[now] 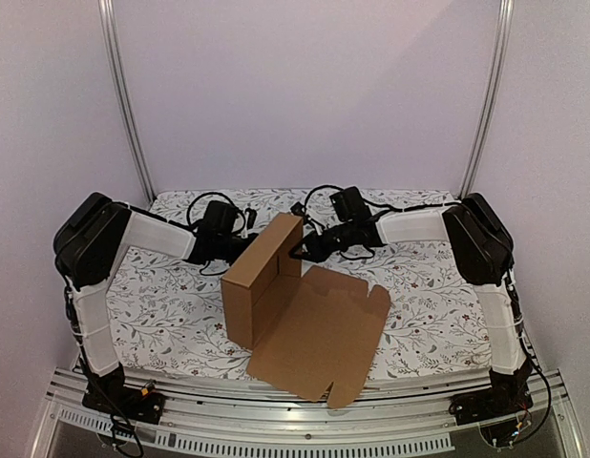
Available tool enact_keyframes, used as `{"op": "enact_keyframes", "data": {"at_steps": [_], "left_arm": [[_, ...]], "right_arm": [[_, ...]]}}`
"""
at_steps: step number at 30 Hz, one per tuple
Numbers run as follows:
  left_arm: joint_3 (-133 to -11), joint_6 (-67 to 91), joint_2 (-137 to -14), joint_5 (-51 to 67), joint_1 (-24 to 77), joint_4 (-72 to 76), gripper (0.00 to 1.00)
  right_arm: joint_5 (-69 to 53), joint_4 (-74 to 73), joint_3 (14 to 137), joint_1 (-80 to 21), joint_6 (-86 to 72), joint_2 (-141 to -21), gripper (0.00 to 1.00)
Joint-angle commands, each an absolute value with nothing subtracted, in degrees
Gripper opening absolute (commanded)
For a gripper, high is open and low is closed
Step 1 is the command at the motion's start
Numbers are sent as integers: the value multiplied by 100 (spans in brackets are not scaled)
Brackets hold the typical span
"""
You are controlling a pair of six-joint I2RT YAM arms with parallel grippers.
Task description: Fold the paper box
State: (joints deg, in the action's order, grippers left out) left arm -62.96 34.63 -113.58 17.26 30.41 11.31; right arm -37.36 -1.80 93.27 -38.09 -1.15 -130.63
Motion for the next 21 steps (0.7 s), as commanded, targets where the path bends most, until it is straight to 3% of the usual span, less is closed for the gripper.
{"op": "enact_keyframes", "data": {"at_steps": [1, 8, 13, 21], "left_arm": [[-6276, 3663, -11018, 1267, 3408, 1109, 44], [-6164, 3913, -10578, -187, 4182, 1145, 41], [-6130, 4052, -10476, -404, 4296, 1151, 42], [-5756, 3747, -9953, -71, 3876, 1022, 47]], "right_arm": [[-3174, -263, 9303, -3894, -936, -13220, 4], [-2769, -971, 9619, -3929, -1664, -13125, 3], [-2841, -1224, 9656, -3926, -1866, -12918, 3], [-3176, -3244, 9706, -3813, -95, -12128, 7]]}}
